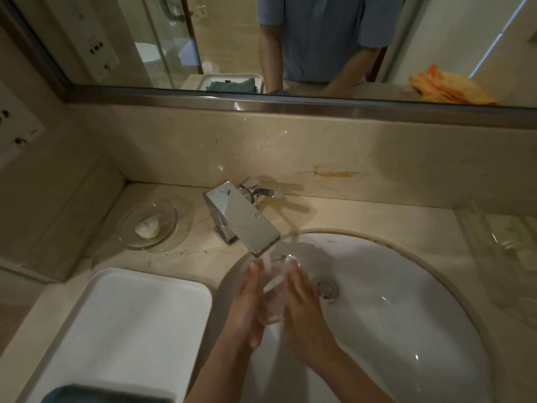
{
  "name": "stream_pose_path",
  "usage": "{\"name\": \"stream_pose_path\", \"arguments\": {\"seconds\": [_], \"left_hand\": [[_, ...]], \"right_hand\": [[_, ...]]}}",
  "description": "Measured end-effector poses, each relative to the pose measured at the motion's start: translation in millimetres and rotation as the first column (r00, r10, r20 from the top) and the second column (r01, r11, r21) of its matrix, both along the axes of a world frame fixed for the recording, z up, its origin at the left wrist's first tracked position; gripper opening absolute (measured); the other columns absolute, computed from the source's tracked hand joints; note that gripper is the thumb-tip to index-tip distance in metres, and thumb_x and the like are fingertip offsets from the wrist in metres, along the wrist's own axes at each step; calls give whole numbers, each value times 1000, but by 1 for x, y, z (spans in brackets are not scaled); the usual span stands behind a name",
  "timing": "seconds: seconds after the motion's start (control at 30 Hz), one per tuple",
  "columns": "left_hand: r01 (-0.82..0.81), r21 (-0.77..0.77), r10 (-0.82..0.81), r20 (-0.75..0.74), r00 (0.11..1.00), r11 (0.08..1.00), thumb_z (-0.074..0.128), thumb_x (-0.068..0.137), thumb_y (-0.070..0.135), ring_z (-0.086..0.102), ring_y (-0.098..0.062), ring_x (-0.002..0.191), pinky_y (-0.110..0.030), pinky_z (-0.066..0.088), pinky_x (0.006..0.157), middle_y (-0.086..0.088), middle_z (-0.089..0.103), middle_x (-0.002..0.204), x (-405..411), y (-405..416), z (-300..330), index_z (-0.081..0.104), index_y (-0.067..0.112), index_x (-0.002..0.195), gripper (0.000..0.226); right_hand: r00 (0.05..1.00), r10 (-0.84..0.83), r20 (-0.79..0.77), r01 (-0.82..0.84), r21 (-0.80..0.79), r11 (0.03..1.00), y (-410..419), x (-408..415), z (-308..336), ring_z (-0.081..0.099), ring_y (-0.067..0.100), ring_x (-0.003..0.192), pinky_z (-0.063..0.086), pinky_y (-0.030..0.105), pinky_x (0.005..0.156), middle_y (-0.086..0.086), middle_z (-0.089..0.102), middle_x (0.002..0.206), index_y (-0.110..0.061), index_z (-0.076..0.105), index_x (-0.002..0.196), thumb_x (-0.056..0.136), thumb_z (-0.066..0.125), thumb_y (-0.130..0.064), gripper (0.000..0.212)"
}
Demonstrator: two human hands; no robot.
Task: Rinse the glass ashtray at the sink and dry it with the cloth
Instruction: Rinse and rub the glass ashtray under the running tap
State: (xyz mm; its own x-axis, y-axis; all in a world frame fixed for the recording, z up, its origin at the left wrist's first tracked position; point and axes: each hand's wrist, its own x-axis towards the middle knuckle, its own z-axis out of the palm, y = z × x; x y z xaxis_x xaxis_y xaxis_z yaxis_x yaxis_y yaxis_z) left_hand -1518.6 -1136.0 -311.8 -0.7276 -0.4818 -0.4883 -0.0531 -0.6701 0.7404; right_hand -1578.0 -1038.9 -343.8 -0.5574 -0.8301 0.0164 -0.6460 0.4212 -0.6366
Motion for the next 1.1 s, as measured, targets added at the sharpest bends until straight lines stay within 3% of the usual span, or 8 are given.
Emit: {"name": "stream_pose_path", "arguments": {"seconds": [0.07, 0.17, 0.5, 0.6, 0.73, 0.8, 0.87, 1.1], "left_hand": [[9, -42, -8, 19, 1000, 999, 35, 86, 52, 61, -32, 113, -49, 45, 99, -18, 64, 122, -1, 2, -1, 58, 8, 123, 61], [5, -80, -1, 56, 998, 997, 34, 88, 52, 61, -27, 114, -34, 55, 86, -15, 66, 120, 1, 2, -7, 57, 9, 124, 61], [-46, -15, 48, 111, 993, 999, 32, 93, 51, 60, -27, 115, -46, 46, 97, -9, 58, 131, 1, 7, -12, 48, 17, 133, 55], [-89, -14, 90, 91, 992, 996, 34, 93, 48, 60, -28, 114, -50, 46, 97, -11, 58, 131, 1, 10, -14, 50, 17, 131, 52], [-177, 136, 176, 18, 984, 975, 38, 85, 52, 57, -29, 117, -45, 54, 83, -11, 55, 135, 6, 10, -18, 45, 15, 134, 62], [-200, 199, 209, -21, 978, 959, 40, 81, 54, 60, -28, 115, -41, 57, 73, -12, 55, 135, 8, 11, -19, 45, 15, 134, 66], [-224, 254, 245, -54, 968, 941, 42, 82, 53, 63, -30, 110, -43, 57, 75, -14, 57, 132, 9, 12, -21, 47, 14, 132, 63], [-148, 264, 191, -146, 971, 953, 36, 86, 52, 66, -27, 104, -39, 57, 77, -11, 70, 113, 13, 18, -24, 71, 23, 105, 49]], "right_hand": [[995, 98, -27, -98, 9, 995, 1, 17, 1, -4, 38, 142, -11, 23, 113, 6, -5, 151, -4, 19, 145, 91, 33, -5, 56], [955, 185, 230, -198, 32, 980, -1, 20, 6, -11, 7, 143, -21, 8, 104, -11, -4, 155, -18, 16, 148, 100, 25, -20, 49], [997, 50, 54, -66, 366, 928, 1, -2, 11, -6, -7, 139, -16, 50, 110, -18, 2, 157, -28, 4, 148, 100, 16, -39, 50], [995, 39, 89, -59, 235, 970, 10, 9, 12, 31, 0, 133, 9, 43, 114, -13, 42, 144, -30, 38, 137, 100, 22, -35, 41], [951, -138, 276, 177, -122, 977, 13, -1, 23, 57, 5, 81, 37, 10, 79, -1, 68, 91, -15, 70, 90, 94, 50, -17, 21], [878, -329, 347, 400, -156, 903, 9, -11, 23, 54, 8, 93, 35, 5, 88, 0, 63, 101, -10, 68, 102, 90, 57, -12, 16], [714, -343, 610, 425, 12, 905, 2, -18, 25, 58, 12, 97, 43, 25, 94, 1, 64, 106, -14, 66, 104, 91, 56, -20, 18], [366, -261, 893, 404, 100, 909, -7, -20, 26, 70, 8, 65, 53, 21, 53, -6, 75, 75, -34, 74, 76, 85, 61, -27, 17]]}}
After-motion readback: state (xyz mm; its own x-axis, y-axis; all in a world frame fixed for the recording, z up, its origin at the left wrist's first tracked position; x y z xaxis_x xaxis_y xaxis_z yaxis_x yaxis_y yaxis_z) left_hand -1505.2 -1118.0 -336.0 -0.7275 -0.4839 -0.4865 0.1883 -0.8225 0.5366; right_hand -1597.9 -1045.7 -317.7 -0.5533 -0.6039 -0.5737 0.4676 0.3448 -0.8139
